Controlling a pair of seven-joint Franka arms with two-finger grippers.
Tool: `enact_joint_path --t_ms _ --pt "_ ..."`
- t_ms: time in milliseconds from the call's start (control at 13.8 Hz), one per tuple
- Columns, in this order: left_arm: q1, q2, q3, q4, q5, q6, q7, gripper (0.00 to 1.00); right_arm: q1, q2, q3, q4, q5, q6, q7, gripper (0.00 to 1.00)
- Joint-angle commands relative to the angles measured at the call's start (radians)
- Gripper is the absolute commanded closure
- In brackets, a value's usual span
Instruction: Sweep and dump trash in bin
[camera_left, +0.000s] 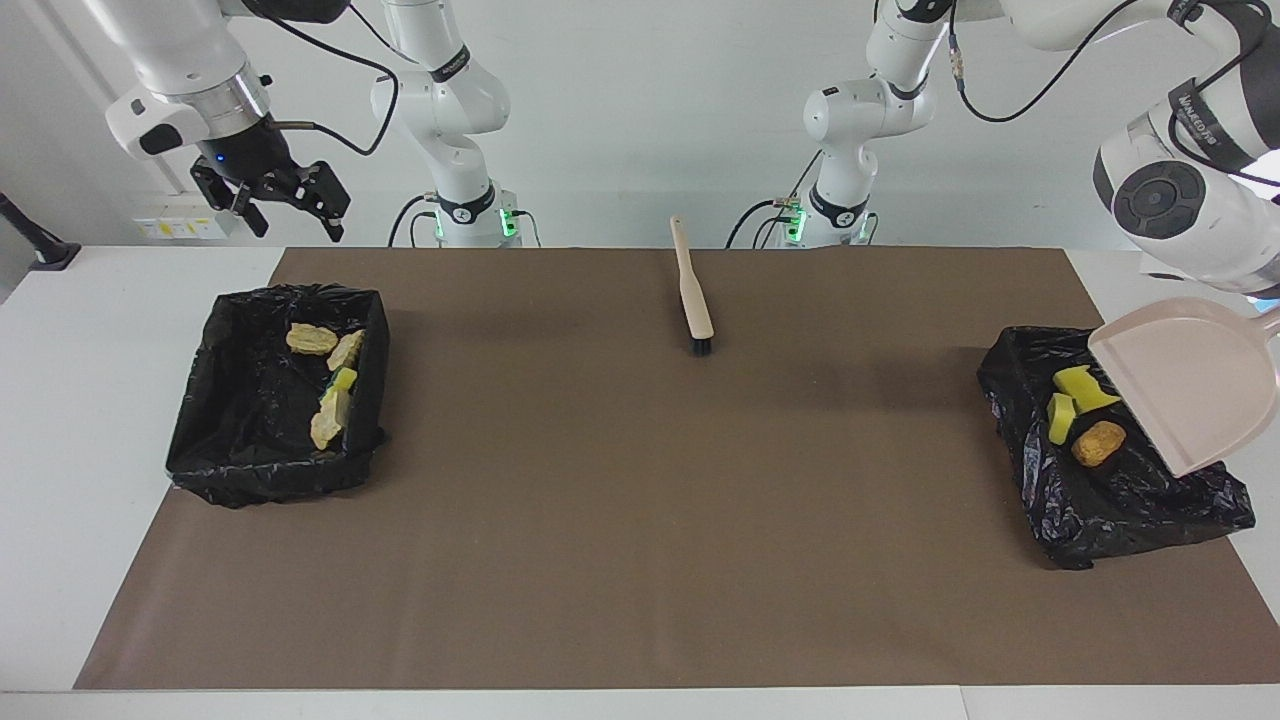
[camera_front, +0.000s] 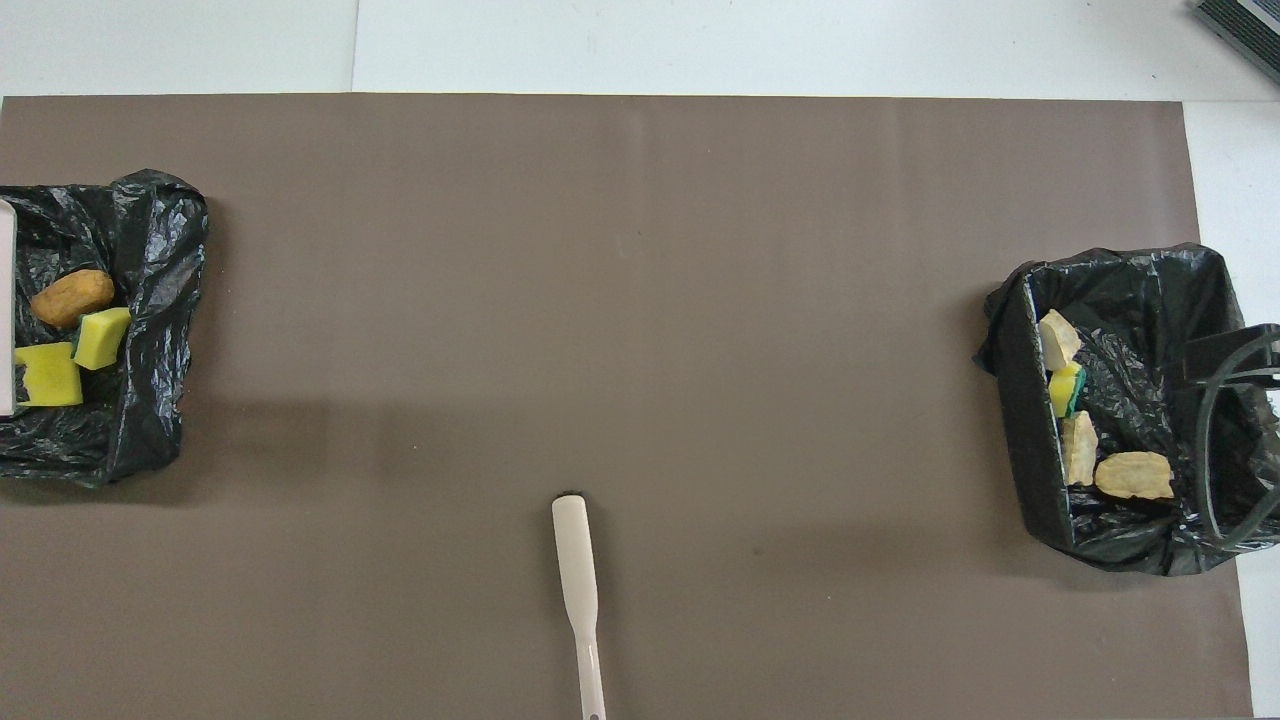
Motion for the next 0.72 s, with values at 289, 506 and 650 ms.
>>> enact_joint_path --t_ms 289,506,650 --pt "0.035 -0.026 0.024 0.09 -0.353 -0.019 0.004 1.0 -0.009 -0.017 0.01 -0.016 0.016 -0.005 0.014 0.0" --pt "0.039 -0.049 0.027 0.09 -0.506 -0.07 -0.039 1.0 -0.009 -0.017 0.01 -0.016 0.016 -0.004 0.014 0.0" --pt "0.061 -0.078 0.033 0.086 -0.644 -0.085 -0.1 1.0 -0.009 -0.017 0.01 -0.016 0.016 -0.004 0.014 0.0"
